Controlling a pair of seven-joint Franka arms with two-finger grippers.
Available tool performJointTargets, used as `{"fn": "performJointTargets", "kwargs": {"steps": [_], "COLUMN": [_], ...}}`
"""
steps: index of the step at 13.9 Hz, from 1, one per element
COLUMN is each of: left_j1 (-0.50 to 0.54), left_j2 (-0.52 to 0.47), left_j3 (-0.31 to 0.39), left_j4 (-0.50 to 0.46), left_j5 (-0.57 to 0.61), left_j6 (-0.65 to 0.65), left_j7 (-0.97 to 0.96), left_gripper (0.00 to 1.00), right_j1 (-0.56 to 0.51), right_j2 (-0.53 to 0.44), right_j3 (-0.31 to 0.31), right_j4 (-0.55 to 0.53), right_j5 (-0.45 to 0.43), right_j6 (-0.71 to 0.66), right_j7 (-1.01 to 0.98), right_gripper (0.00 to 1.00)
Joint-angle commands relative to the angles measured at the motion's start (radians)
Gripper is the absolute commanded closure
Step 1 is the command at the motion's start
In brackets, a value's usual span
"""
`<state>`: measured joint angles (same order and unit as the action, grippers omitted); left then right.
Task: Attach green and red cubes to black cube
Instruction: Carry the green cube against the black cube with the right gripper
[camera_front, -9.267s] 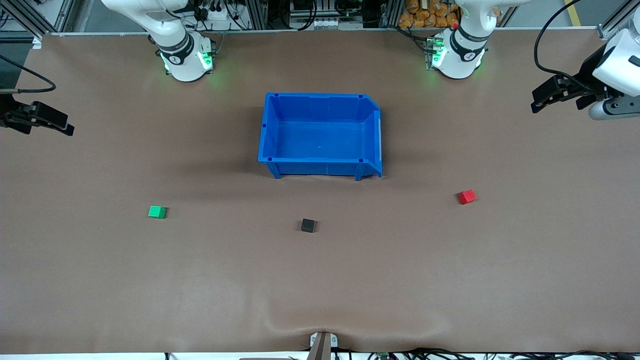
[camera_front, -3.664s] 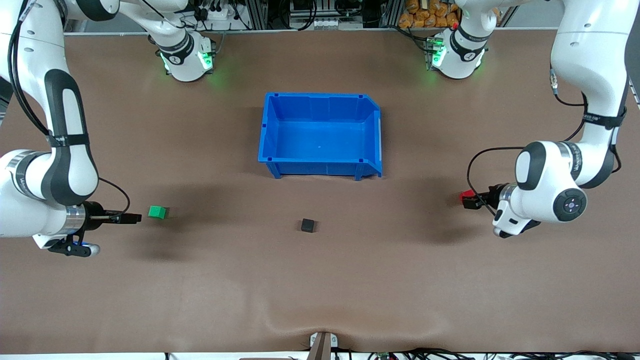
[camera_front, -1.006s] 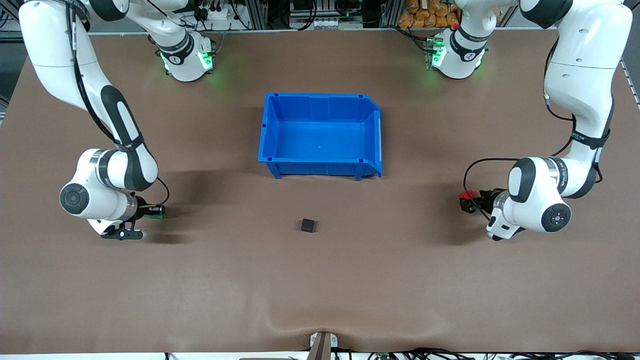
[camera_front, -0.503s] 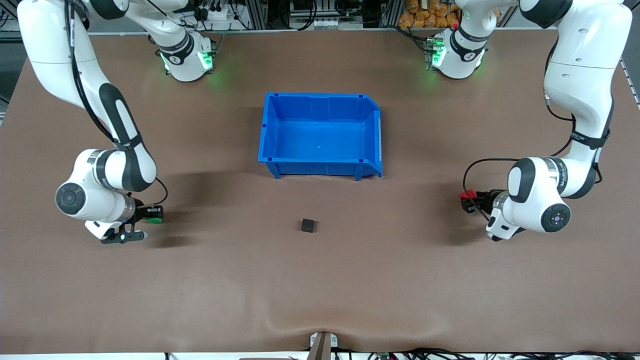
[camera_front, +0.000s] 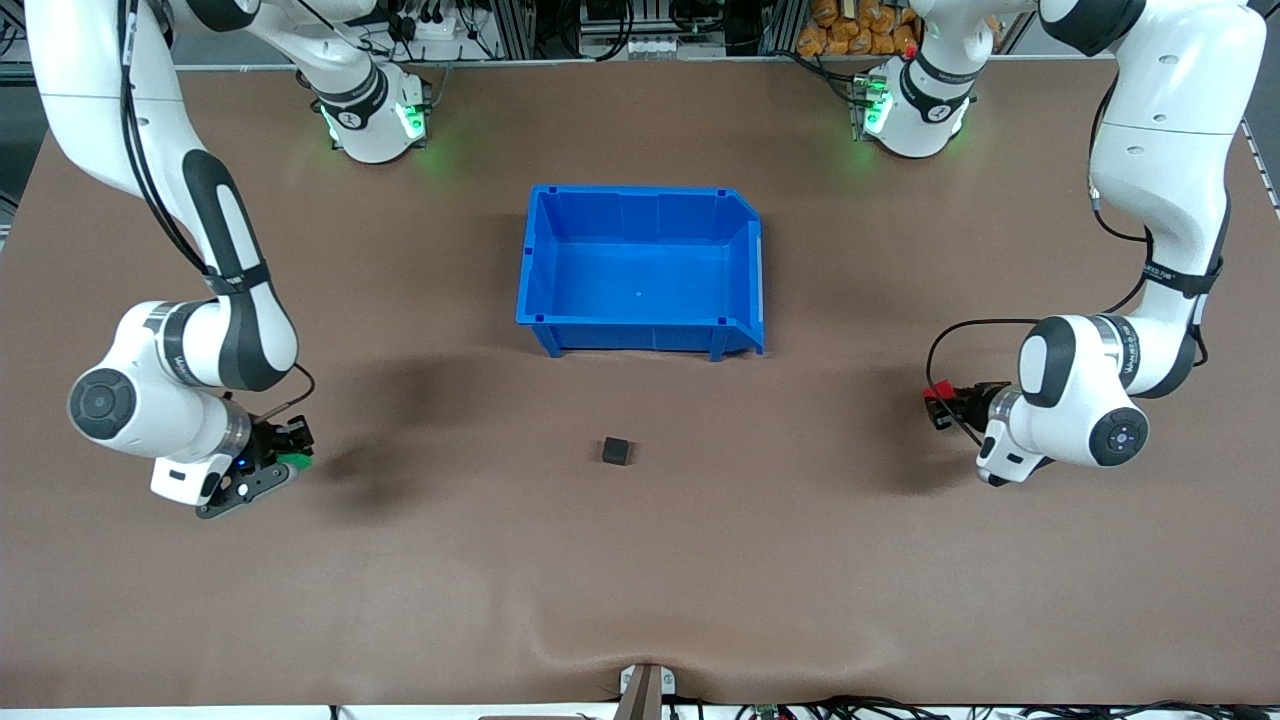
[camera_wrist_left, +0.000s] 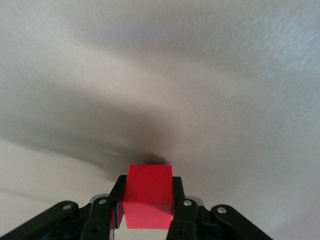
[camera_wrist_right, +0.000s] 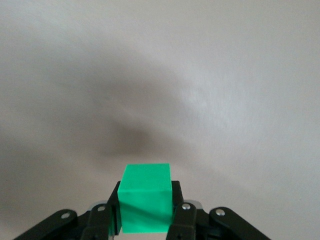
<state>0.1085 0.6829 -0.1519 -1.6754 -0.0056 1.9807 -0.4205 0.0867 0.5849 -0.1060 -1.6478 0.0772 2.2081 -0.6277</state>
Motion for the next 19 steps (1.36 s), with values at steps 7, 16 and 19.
{"fn": "performJointTargets", "kwargs": {"steps": [7,16,19], "left_j1": [-0.015,-0.026,-0.058], "left_j2": [-0.054,-0.046,-0.030], "left_j3": [-0.017,-0.081,-0.081], "left_j4": [0.026,0.080,0.094], "left_j5": [-0.056,-0.059,-0.066], "left_j6": [-0.013,-0.011,-0.005], "left_j7": [-0.259,-0.552,-0.647], "left_gripper": [1.00,1.00,1.00], "right_j1": [0.254,0.335,0.376], "right_j2": [0.116,0.326,0.357], "right_j3": [0.061,0.144,0.140], "right_j4": [0.219,0.456,0.484], "right_j5": [0.012,-0.008,-0.026], "right_j6": [-0.126,-0.151,-0.116], "right_j7": [-0.041,-0.225,-0.285], "right_gripper": [1.00,1.00,1.00]}}
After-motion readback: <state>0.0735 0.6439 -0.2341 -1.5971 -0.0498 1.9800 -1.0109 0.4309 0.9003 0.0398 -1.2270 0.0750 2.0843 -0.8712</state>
